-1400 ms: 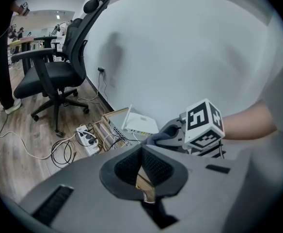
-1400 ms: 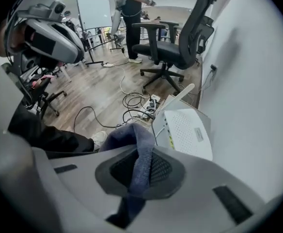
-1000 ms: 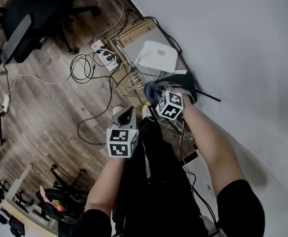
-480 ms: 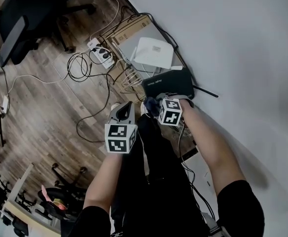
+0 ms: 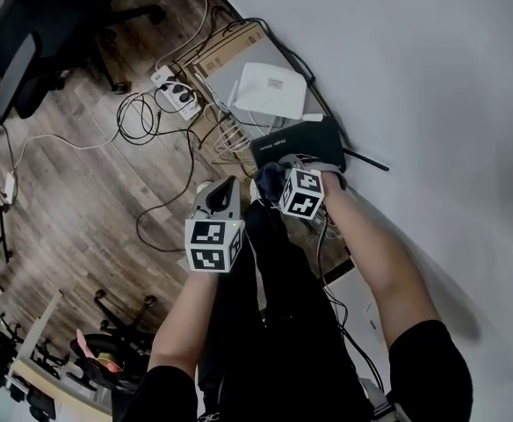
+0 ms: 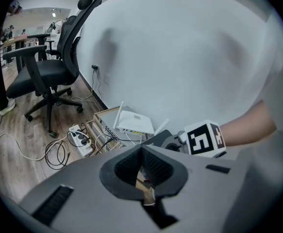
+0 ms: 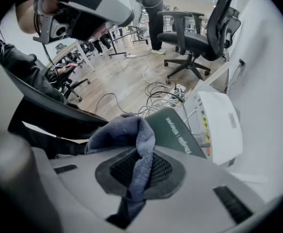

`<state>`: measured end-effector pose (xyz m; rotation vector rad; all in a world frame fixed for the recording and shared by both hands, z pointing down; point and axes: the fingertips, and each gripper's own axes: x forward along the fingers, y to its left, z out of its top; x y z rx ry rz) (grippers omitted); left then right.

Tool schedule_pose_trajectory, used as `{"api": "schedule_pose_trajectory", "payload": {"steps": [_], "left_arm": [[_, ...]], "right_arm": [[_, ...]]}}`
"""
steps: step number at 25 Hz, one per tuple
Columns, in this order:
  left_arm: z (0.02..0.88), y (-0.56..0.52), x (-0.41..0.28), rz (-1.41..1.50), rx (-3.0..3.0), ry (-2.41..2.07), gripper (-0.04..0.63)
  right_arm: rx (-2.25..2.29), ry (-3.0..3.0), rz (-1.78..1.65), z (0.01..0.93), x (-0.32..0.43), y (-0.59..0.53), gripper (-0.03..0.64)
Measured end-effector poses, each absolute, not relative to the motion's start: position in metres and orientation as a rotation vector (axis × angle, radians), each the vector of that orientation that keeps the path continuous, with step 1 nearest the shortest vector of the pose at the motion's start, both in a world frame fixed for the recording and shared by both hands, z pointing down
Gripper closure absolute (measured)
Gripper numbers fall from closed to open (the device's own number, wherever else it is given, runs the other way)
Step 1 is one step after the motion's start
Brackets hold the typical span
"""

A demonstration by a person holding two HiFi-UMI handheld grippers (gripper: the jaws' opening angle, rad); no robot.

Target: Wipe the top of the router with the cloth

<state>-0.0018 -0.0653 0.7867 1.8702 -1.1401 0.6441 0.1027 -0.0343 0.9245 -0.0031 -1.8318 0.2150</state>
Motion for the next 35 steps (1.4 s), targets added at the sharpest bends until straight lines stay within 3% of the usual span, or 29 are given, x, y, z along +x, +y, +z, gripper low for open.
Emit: {"api": "schedule_pose_trajectory", "payload": {"steps": [12,23,35], "left_arm": [[0.788,-0.064,-0.004,0.659,1.869,-1.149,0.601],[0.791,-0.06,0.002,0.657,1.873,-1.127,0.601],[0.793,-0.063,0.005,0.65,1.873,-1.108,0.601]], "right_arm": [[0.316,-1.715,0.125,0.932,0.149,-0.122,0.604],[0.375,-1.709,0.326,0.933,0.166,-0.123,0.604],[-0.099,-1.623,0.445,0.932,0.155,-0.018,0.604]]}}
